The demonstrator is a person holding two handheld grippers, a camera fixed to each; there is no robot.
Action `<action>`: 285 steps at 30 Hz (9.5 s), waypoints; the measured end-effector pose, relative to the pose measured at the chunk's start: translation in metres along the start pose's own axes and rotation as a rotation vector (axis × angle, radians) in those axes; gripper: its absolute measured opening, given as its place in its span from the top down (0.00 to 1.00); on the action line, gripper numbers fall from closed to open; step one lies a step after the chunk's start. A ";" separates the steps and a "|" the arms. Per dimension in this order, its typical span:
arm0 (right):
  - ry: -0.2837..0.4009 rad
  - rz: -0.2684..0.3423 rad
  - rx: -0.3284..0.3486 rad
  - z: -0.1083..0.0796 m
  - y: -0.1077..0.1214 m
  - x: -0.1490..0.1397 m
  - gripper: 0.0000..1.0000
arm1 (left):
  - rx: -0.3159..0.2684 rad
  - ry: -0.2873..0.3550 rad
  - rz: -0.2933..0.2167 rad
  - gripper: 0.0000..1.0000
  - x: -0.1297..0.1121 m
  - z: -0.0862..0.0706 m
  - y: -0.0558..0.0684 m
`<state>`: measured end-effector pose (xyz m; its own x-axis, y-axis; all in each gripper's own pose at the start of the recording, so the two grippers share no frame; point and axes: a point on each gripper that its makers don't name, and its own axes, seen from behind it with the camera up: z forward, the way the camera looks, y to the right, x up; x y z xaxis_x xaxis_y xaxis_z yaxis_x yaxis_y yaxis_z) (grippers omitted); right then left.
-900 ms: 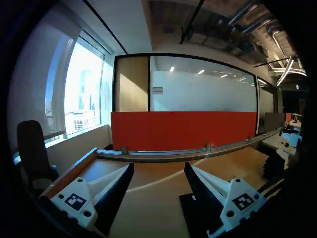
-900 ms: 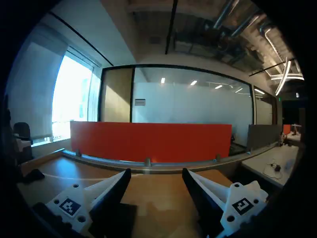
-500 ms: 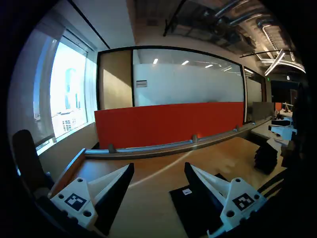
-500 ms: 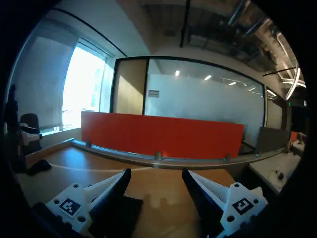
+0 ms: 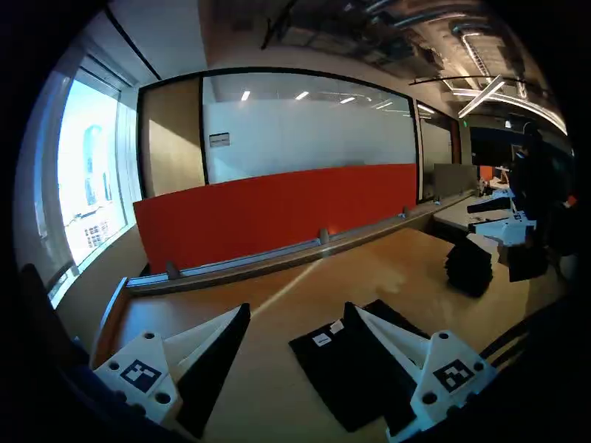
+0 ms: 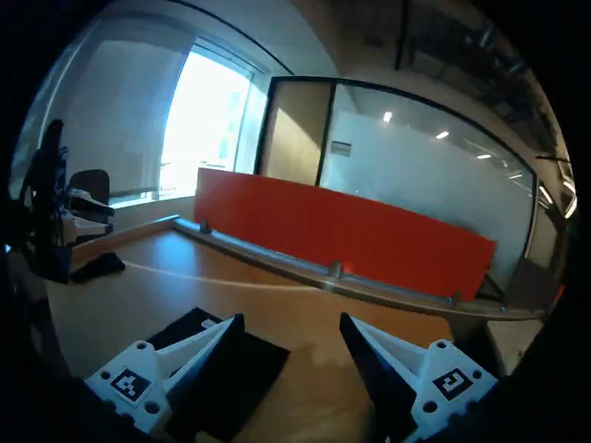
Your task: Fold towel
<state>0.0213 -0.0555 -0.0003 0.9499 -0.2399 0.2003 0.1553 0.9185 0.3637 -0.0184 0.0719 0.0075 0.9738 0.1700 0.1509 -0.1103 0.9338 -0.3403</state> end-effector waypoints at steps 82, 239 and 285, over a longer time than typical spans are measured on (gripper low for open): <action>-0.514 -0.026 0.301 0.016 -0.102 -0.307 0.02 | -0.325 -0.566 0.143 0.06 -0.311 0.026 0.111; -0.478 0.076 0.271 0.049 -0.060 -0.213 0.83 | -0.150 -0.616 -0.066 0.85 -0.216 0.070 0.088; -0.518 0.088 0.110 0.098 -0.028 -0.244 0.19 | -0.014 -0.622 -0.052 0.07 -0.247 0.122 0.047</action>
<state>-0.2415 -0.0534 0.0294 0.6956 -0.3129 0.6467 0.0256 0.9104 0.4129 -0.2886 0.1122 0.0675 0.6791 0.2794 0.6788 -0.0588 0.9424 -0.3292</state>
